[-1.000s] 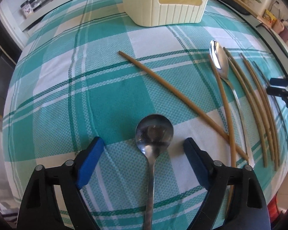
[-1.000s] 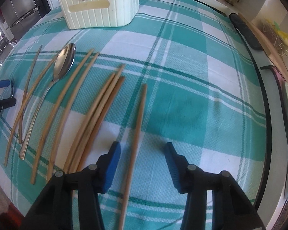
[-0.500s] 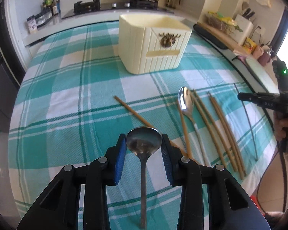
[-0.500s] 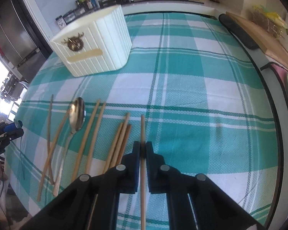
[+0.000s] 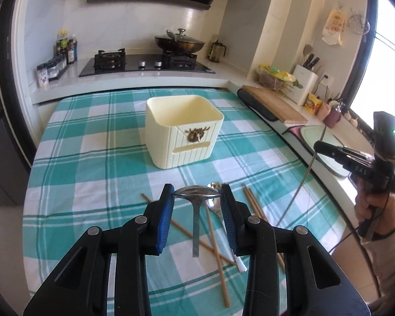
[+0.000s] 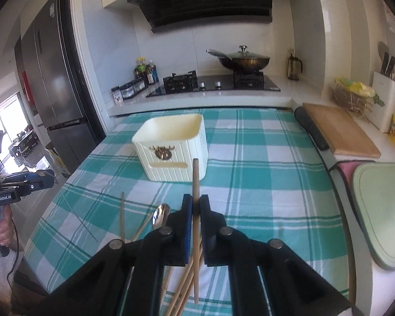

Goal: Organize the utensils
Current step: 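Lift the spoon with the left tool while the right tool grasps a chopstick, then lower spoon and chopstick into the cream caddy and open both tools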

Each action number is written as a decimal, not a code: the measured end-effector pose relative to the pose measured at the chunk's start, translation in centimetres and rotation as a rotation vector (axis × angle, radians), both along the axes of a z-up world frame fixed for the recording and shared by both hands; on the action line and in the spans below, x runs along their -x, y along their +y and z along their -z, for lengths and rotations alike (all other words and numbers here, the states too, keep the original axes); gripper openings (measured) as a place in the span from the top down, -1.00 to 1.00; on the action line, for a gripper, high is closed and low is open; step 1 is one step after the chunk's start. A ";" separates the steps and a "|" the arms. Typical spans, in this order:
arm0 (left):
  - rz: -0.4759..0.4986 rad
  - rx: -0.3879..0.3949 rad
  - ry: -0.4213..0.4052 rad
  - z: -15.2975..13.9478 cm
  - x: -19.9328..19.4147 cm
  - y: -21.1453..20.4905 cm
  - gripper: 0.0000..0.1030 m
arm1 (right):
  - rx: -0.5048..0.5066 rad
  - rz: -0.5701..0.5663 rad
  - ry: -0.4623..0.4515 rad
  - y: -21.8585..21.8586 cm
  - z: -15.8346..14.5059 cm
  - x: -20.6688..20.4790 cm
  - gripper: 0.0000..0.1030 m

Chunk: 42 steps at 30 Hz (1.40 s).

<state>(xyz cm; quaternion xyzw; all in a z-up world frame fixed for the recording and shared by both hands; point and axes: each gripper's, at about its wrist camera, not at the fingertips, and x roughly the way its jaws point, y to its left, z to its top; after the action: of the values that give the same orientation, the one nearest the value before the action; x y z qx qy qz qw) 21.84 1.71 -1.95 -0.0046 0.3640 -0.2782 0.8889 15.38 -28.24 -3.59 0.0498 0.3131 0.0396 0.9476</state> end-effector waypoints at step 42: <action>-0.118 -0.006 0.135 -0.2 -21.5 -8.8 -0.25 | -0.025 -0.044 0.084 3.3 -1.9 -25.2 0.33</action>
<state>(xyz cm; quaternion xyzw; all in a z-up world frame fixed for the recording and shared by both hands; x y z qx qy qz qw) 43.37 -7.04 -1.75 -0.0421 0.4228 -0.2235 0.8772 40.55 -24.91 -1.67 0.0563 0.3529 0.0621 0.9319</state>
